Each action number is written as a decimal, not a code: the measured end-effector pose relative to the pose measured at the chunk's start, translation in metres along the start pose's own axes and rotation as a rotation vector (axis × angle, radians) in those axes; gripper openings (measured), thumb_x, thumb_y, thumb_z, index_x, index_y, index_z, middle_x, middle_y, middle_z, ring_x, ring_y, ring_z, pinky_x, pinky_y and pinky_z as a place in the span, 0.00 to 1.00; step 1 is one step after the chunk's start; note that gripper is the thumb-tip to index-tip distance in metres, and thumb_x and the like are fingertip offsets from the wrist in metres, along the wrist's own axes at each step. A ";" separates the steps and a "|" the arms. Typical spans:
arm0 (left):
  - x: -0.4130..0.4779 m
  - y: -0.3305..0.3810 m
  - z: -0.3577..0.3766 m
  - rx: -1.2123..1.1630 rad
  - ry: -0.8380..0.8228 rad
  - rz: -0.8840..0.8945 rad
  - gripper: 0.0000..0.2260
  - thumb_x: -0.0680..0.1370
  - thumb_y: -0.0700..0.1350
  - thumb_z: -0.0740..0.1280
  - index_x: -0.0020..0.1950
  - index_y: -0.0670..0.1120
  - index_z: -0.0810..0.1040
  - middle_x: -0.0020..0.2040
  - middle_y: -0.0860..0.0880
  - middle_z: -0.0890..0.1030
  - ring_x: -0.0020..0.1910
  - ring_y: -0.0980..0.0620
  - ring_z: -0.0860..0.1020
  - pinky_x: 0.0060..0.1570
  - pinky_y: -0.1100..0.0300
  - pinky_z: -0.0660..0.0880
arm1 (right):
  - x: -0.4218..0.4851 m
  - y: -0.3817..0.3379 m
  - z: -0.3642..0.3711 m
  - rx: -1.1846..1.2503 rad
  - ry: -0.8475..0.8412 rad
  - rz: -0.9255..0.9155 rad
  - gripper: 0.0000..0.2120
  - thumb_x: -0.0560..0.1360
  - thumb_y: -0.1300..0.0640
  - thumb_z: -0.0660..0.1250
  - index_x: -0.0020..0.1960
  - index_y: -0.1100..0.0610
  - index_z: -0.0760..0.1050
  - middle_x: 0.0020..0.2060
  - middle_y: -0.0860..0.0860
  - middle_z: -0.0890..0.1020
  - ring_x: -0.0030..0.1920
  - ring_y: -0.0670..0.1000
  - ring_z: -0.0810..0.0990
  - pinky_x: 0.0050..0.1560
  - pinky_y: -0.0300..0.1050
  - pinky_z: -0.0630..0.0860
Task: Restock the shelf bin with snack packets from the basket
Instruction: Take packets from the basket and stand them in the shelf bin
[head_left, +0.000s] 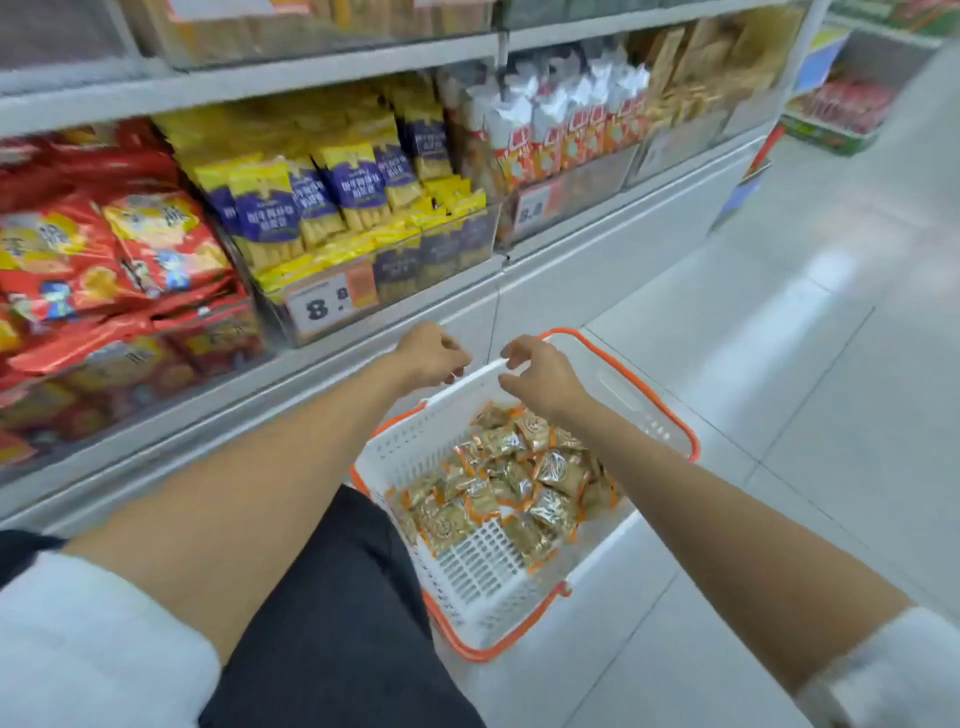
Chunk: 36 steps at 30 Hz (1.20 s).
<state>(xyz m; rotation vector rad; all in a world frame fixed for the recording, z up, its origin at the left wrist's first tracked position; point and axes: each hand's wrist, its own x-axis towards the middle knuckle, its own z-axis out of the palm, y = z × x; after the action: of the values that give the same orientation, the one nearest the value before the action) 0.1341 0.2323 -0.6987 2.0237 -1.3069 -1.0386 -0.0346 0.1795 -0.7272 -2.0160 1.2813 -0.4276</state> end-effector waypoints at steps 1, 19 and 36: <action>0.005 -0.010 0.016 -0.013 -0.034 -0.035 0.07 0.78 0.42 0.67 0.40 0.42 0.78 0.37 0.45 0.80 0.31 0.54 0.76 0.30 0.63 0.70 | -0.003 0.021 0.007 -0.017 -0.034 0.050 0.14 0.71 0.62 0.71 0.56 0.59 0.77 0.49 0.54 0.80 0.48 0.55 0.78 0.46 0.43 0.72; 0.058 -0.112 0.085 -0.177 -0.177 -0.437 0.19 0.79 0.35 0.63 0.69 0.35 0.69 0.40 0.46 0.78 0.27 0.55 0.74 0.27 0.65 0.70 | -0.008 0.230 0.171 -0.368 -0.558 0.766 0.46 0.74 0.40 0.68 0.79 0.59 0.47 0.75 0.58 0.59 0.74 0.61 0.60 0.71 0.55 0.65; 0.059 -0.122 0.084 -0.254 -0.200 -0.441 0.08 0.78 0.39 0.65 0.52 0.36 0.80 0.43 0.43 0.81 0.35 0.51 0.76 0.38 0.61 0.74 | -0.021 0.266 0.178 -0.537 -0.562 0.553 0.41 0.74 0.49 0.70 0.78 0.54 0.49 0.73 0.60 0.57 0.74 0.63 0.55 0.70 0.60 0.62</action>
<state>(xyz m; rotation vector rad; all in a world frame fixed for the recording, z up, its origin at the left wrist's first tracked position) 0.1435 0.2269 -0.8577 2.0942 -0.7744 -1.5525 -0.1112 0.1948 -1.0385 -1.8559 1.5889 0.7610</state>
